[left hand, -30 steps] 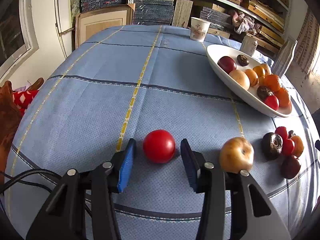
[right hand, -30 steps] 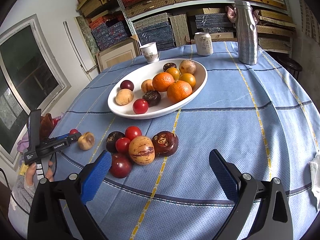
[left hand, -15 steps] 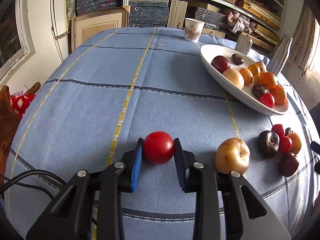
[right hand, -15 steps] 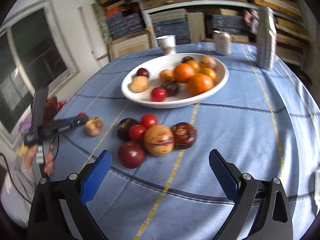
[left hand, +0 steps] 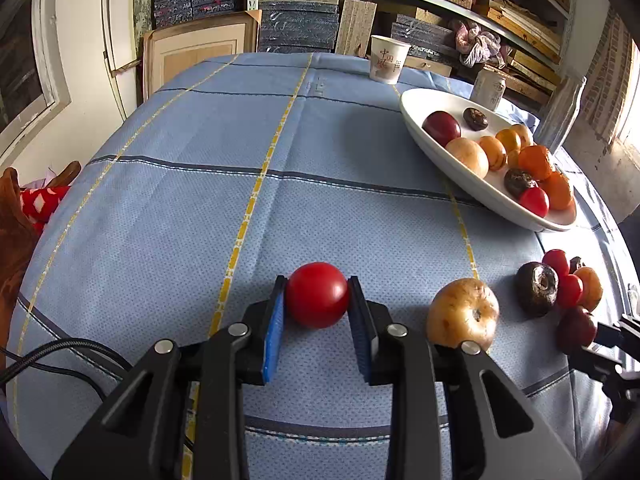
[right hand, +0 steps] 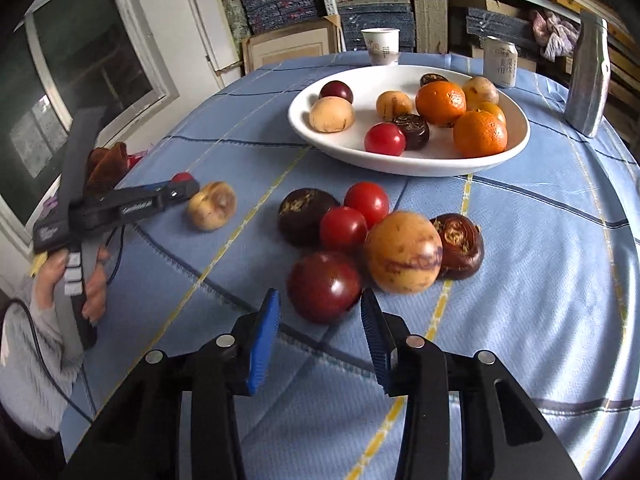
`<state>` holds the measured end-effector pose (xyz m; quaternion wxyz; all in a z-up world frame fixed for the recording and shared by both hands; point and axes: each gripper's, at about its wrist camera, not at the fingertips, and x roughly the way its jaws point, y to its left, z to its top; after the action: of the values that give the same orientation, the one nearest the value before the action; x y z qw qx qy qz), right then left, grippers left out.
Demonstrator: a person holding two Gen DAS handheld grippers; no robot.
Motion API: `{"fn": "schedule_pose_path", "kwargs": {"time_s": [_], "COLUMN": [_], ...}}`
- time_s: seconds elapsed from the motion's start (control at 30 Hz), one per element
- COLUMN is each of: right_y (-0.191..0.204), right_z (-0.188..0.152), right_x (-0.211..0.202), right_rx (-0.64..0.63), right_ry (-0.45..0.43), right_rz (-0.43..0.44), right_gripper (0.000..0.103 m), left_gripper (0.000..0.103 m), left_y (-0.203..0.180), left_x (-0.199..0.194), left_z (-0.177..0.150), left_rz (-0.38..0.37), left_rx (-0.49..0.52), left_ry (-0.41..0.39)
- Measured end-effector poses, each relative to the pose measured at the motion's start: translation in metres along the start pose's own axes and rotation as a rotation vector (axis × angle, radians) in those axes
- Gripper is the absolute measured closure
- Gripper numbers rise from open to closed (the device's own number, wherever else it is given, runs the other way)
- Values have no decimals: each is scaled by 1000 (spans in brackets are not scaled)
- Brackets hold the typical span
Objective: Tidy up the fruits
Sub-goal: 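Grasp a dark red plum with the right tool while the left tool holds the tomato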
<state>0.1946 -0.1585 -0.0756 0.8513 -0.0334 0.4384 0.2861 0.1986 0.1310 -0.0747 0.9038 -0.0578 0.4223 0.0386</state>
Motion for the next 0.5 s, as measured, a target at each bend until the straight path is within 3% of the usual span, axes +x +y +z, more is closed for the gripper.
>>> {"fn": "schedule_pose_path", "kwargs": {"time_s": [0.37, 0.5], "right_y": [-6, -7], "right_z": [6, 2], "right_x": [7, -17], "right_rx": [54, 54], "right_ry": [12, -62], "right_rz": [50, 55], "right_gripper": [65, 65], "left_gripper": [74, 74], "left_y": [1, -5], "left_x": [0, -9], "left_z": [-1, -4], "left_rz": [-27, -34], "left_rx": [-11, 9], "left_ry": [-3, -33]}}
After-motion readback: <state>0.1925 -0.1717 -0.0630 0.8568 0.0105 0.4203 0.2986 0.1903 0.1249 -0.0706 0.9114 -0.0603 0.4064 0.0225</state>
